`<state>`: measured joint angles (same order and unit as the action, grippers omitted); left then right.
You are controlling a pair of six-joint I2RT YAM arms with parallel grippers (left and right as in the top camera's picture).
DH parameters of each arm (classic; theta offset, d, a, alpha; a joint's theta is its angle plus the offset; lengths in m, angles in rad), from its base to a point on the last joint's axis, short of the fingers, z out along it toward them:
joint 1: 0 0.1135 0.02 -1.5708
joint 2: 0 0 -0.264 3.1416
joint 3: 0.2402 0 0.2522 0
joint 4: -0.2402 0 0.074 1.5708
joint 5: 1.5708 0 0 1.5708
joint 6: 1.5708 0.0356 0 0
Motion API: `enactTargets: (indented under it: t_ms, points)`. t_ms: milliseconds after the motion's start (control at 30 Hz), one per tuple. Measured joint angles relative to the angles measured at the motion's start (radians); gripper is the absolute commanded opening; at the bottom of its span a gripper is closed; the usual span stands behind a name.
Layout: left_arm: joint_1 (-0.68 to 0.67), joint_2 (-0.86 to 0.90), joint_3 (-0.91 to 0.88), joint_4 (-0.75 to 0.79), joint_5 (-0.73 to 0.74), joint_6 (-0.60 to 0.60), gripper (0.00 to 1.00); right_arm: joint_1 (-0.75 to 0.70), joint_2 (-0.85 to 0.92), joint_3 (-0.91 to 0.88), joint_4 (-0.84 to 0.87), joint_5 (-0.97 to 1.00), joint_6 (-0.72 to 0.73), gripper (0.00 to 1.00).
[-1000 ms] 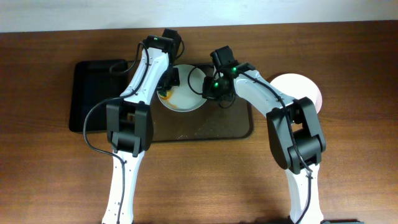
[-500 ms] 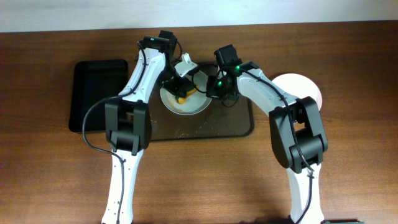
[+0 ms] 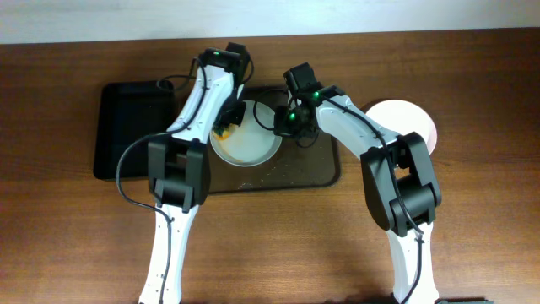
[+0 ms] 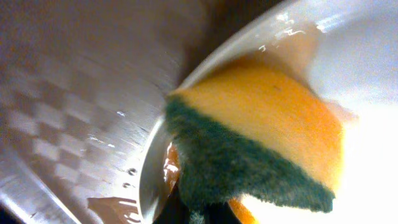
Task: Clean dirty plates on tray and stack at the side
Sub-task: 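Hold the last plate with the right gripper and scrub it with the sponge, then lift the last plate with the right gripper and stack it on the pile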
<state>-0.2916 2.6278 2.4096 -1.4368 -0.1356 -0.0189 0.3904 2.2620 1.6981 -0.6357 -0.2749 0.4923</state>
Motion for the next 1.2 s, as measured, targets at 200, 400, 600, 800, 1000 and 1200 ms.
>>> enactTargets:
  t_ms: [200, 400, 600, 800, 1000, 1200]
  points:
    - [0.036, 0.002, -0.012, -0.048, 0.385, 0.378, 0.01, -0.007, 0.000, 0.000, -0.005, 0.003, -0.023, 0.04]
    - [0.046, 0.012, -0.020, 0.080, 0.514, 0.322, 0.01, -0.007, 0.000, 0.000, -0.005, 0.003, -0.024, 0.04]
    - [0.051, -0.003, 0.000, 0.146, 0.189, -0.191, 0.00, -0.007, 0.000, 0.000, 0.005, 0.000, -0.013, 0.04]
    - [0.000, 0.007, -0.006, -0.037, -0.168, -0.214, 0.00, 0.016, 0.000, 0.000, 0.008, -0.046, -0.009, 0.04]
    - [0.022, 0.000, -0.005, -0.025, 0.018, 0.197, 0.01, 0.010, 0.000, 0.000, 0.000, -0.034, -0.006, 0.04]
    - [0.027, -0.004, -0.005, 0.012, 0.154, 0.259, 0.01, -0.007, 0.000, 0.000, -0.006, 0.003, -0.006, 0.04]
